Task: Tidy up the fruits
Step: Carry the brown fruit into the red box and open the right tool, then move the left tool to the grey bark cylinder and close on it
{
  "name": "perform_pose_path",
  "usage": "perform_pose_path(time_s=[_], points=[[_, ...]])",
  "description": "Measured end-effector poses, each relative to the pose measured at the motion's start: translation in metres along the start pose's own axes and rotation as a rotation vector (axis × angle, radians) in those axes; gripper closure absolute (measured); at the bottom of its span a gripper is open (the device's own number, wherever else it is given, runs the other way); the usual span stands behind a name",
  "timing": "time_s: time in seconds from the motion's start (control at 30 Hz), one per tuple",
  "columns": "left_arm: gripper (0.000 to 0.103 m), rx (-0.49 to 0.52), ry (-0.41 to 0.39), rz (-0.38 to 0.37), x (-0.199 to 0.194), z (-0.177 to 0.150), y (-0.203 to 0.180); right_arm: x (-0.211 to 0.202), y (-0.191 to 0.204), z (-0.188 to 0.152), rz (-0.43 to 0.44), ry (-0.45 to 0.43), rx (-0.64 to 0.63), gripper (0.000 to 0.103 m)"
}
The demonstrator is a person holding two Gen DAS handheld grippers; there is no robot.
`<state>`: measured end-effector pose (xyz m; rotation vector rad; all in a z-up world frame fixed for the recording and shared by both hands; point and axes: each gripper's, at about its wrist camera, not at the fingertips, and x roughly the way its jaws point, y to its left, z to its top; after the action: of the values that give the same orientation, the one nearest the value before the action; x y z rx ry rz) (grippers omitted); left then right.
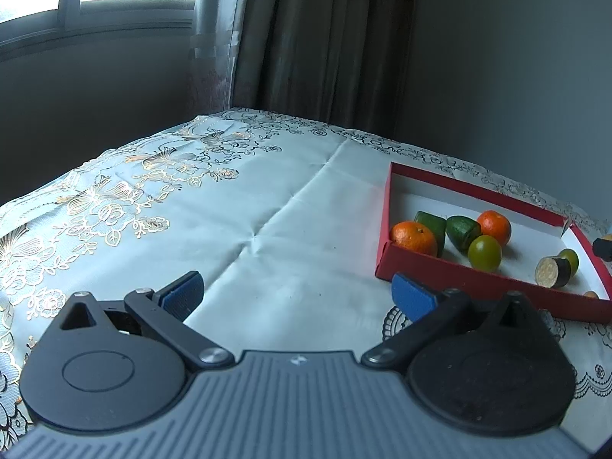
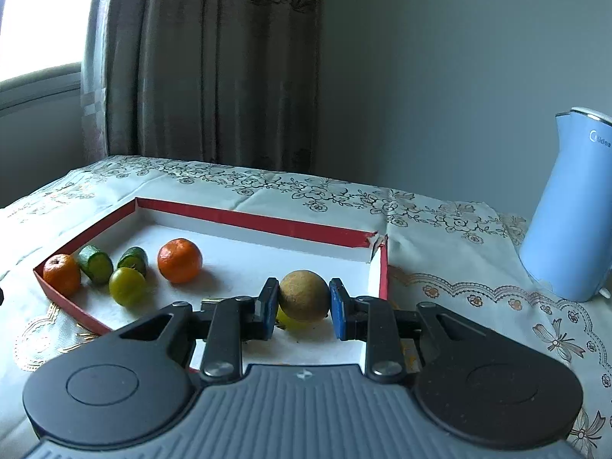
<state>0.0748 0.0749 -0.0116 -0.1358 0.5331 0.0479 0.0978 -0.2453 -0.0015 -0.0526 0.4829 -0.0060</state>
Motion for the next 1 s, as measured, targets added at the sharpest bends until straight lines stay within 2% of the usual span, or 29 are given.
perform_pose_path(time_s=[0.37, 0.5, 0.63, 0.83, 1.0], points=[[0.0, 0.004, 0.012, 0.0, 0.003, -0.001, -0.001, 0.013, -0.016, -0.003, 0.001, 0.023, 0.058, 0.076], [0.0, 0.004, 0.016, 0.0, 0.003, 0.0, -0.001, 0.019, -0.024, -0.005, 0.026, 0.05, 0.099, 0.075], [0.0, 0.003, 0.018, 0.0, 0.004, 0.0, -0.001, 0.015, -0.028, -0.004, 0.027, 0.038, 0.12, 0.075], [0.0, 0.001, 0.016, 0.003, 0.003, -0.001, 0.0, -0.014, -0.038, 0.001, 0.031, -0.033, 0.147, 0.073], [0.0, -0.001, 0.014, 0.01, 0.002, -0.001, 0.0, -0.05, -0.052, -0.011, 0.015, -0.08, 0.142, 0.072]])
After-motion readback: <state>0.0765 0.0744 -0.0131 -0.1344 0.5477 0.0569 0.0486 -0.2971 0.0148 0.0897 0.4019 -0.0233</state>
